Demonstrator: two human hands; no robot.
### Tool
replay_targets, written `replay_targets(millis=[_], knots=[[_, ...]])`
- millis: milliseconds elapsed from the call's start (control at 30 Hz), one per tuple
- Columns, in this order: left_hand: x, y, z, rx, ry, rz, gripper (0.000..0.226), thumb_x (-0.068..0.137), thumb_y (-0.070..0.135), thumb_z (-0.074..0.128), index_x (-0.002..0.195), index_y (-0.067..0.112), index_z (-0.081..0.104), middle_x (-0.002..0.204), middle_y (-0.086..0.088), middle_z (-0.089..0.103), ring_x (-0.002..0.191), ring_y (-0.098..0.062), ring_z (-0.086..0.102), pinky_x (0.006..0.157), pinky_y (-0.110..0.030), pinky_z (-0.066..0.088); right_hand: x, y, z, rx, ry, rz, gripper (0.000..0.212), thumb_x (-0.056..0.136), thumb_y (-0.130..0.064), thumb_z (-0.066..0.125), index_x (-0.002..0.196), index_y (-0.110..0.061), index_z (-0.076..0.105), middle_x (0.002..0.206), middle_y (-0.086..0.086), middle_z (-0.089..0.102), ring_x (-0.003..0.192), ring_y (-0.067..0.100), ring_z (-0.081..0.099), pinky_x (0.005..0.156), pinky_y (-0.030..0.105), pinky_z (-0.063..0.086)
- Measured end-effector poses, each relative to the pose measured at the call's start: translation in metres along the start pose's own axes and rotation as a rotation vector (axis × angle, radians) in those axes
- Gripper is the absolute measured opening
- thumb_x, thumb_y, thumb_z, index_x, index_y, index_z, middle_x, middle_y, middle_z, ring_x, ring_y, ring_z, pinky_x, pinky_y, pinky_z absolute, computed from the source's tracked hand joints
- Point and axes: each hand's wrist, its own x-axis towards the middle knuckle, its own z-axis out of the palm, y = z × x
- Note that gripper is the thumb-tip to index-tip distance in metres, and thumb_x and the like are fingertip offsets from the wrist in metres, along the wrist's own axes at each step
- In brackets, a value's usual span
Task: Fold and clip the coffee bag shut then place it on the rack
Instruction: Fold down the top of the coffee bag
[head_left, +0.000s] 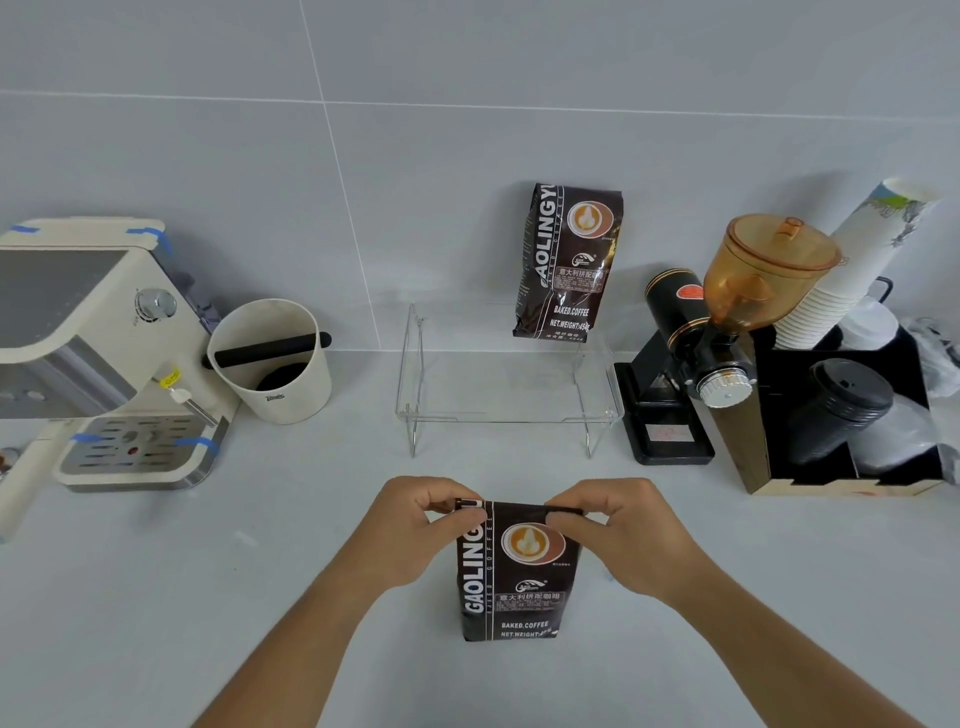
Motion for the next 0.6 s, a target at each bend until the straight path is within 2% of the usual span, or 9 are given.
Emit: replay_targets(millis=[100,167,233,333,500,600], knots=[[0.001,-0.003,0.0,-0.007,0.005,-0.028,0.035,0.083,0.011,0.074,0.073,0.044,0.075,0.08,0.017,0.077,0.075,-0.004,0.071,0.069,-0.007,0.049,0.001,-0.002,-0.004,0.065,-0.052,0.011,0.023,0.089,-0.014,0.07,0.084,-0.036,0.076,0.084,-0.018,0.079,0.083,0.003,0.074,0.071,0.018,0.058],[-0.001,-0.007,0.0,-0.044,-0.005,-0.055,0.031,0.084,0.01,0.072,0.076,0.04,0.077,0.081,0.012,0.078,0.073,-0.005,0.07,0.069,-0.01,0.05,0.0,-0.003,-0.008,0.122,-0.121,0.004,0.033,0.092,-0.009,0.064,0.088,-0.04,0.073,0.087,-0.021,0.078,0.088,0.002,0.073,0.073,0.013,0.056],[-0.002,-0.012,0.0,-0.08,-0.012,-0.077,0.025,0.086,0.01,0.071,0.08,0.034,0.078,0.082,0.007,0.079,0.074,-0.006,0.07,0.07,-0.014,0.052,-0.001,-0.001,-0.009,0.141,-0.126,0.004,0.035,0.093,-0.008,0.063,0.088,-0.041,0.073,0.088,-0.02,0.079,0.089,0.002,0.073,0.072,0.011,0.055],[-0.002,-0.015,0.0,-0.146,-0.017,-0.094,0.02,0.088,0.007,0.068,0.086,0.025,0.079,0.083,-0.003,0.079,0.076,-0.011,0.071,0.072,-0.022,0.055,0.001,0.005,-0.007,0.228,-0.049,0.045,0.034,0.088,-0.006,0.069,0.078,-0.037,0.078,0.084,-0.01,0.081,0.083,0.008,0.076,0.068,0.013,0.056],[-0.004,-0.013,0.009,-0.349,0.011,-0.131,0.027,0.092,-0.004,0.059,0.09,0.017,0.077,0.084,-0.002,0.08,0.079,-0.011,0.074,0.069,-0.014,0.054,0.004,0.007,-0.004,0.312,0.027,0.084,0.024,0.083,-0.002,0.074,0.074,-0.023,0.078,0.075,-0.004,0.081,0.075,0.011,0.077,0.064,0.016,0.057],[-0.004,-0.012,0.015,-0.407,0.071,-0.148,0.024,0.092,-0.006,0.058,0.091,0.01,0.075,0.083,-0.003,0.08,0.078,-0.012,0.074,0.069,-0.014,0.054,0.001,0.006,-0.004,0.348,0.018,0.103,0.023,0.084,-0.001,0.072,0.075,-0.022,0.076,0.073,-0.005,0.08,0.077,0.01,0.076,0.062,0.015,0.058]])
